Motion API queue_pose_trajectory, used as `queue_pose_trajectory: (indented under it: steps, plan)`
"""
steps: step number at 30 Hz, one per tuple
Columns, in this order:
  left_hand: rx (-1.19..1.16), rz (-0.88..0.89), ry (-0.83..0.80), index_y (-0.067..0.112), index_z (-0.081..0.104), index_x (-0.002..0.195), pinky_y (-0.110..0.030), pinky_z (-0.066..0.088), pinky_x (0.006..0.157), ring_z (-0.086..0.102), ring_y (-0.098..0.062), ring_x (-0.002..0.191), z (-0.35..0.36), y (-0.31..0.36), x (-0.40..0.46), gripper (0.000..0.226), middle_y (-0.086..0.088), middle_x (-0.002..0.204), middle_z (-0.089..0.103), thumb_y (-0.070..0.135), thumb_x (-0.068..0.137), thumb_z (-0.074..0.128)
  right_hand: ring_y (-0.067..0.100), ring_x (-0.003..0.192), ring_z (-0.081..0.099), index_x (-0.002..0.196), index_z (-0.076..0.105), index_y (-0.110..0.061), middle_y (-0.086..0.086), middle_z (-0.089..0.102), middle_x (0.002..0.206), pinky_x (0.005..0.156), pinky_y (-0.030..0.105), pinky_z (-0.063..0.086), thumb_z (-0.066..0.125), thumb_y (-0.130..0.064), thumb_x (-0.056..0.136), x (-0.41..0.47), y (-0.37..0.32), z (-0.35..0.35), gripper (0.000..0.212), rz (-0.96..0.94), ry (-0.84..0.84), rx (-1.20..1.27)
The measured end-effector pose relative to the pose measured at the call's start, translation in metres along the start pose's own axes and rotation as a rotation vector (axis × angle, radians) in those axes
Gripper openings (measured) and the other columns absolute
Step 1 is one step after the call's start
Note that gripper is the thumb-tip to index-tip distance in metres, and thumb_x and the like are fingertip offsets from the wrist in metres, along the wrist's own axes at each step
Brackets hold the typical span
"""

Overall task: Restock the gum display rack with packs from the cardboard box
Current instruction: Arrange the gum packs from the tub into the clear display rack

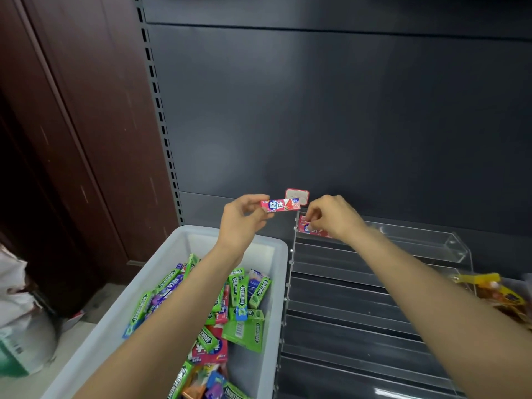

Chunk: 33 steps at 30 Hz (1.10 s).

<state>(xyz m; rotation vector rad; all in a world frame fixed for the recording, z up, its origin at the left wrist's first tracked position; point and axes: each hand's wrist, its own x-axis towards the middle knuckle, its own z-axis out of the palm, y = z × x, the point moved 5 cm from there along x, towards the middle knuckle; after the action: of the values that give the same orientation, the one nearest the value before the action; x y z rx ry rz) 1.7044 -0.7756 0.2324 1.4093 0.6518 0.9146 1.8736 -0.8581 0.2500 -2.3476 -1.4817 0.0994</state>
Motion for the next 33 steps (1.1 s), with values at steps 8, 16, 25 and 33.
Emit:
queue_pose_trajectory:
  steps: [8, 16, 25, 33]
  plan:
    - [0.028, -0.009, -0.048, 0.016, 0.064, 0.104, -0.024, 0.053, 0.081, 0.068, -0.013, 0.087, 0.015, -0.002, -0.003, 0.018, -0.003, 0.095, 0.068, 0.006, 0.09, 0.059, 0.011, 0.091, 0.062, 0.109, 0.068, -0.014, -0.003, 0.066, 0.098, 0.081, 0.026, 0.051, 0.057, -0.013, 0.092, -0.021, 0.015, -0.015, 0.02, 0.016, 0.18, 0.392]
    - [0.152, 0.004, -0.152, 0.008, 0.062, 0.114, -0.013, 0.054, 0.068, 0.062, -0.016, 0.099, 0.047, -0.004, -0.001, 0.024, -0.009, 0.109, 0.066, 0.005, 0.09, 0.058, 0.014, 0.093, 0.065, 0.101, 0.071, -0.016, 0.0, 0.07, 0.095, 0.082, 0.035, 0.055, 0.068, -0.018, 0.084, -0.043, 0.031, -0.017, 0.017, 0.01, 0.168, 0.598]
    - [0.647, 0.009, -0.2, 0.009, 0.048, 0.135, -0.031, 0.039, 0.102, 0.054, -0.021, 0.121, 0.045, -0.021, 0.001, 0.045, -0.006, 0.133, 0.055, 0.011, 0.091, 0.057, 0.007, 0.089, 0.053, 0.105, 0.07, -0.012, 0.005, 0.067, 0.106, 0.067, 0.011, 0.041, 0.065, -0.016, 0.087, -0.05, 0.042, -0.013, 0.02, 0.121, 0.315, 0.298]
    - [0.595, 0.008, -0.236, 0.01, 0.059, 0.125, -0.028, 0.045, 0.094, 0.064, -0.019, 0.101, 0.045, -0.031, 0.003, 0.033, -0.007, 0.116, 0.067, 0.008, 0.092, 0.054, 0.018, 0.103, 0.059, 0.112, 0.068, -0.012, 0.008, 0.064, 0.112, 0.086, 0.029, 0.049, 0.062, -0.015, 0.089, -0.044, 0.028, -0.007, 0.025, 0.078, 0.265, 0.118]
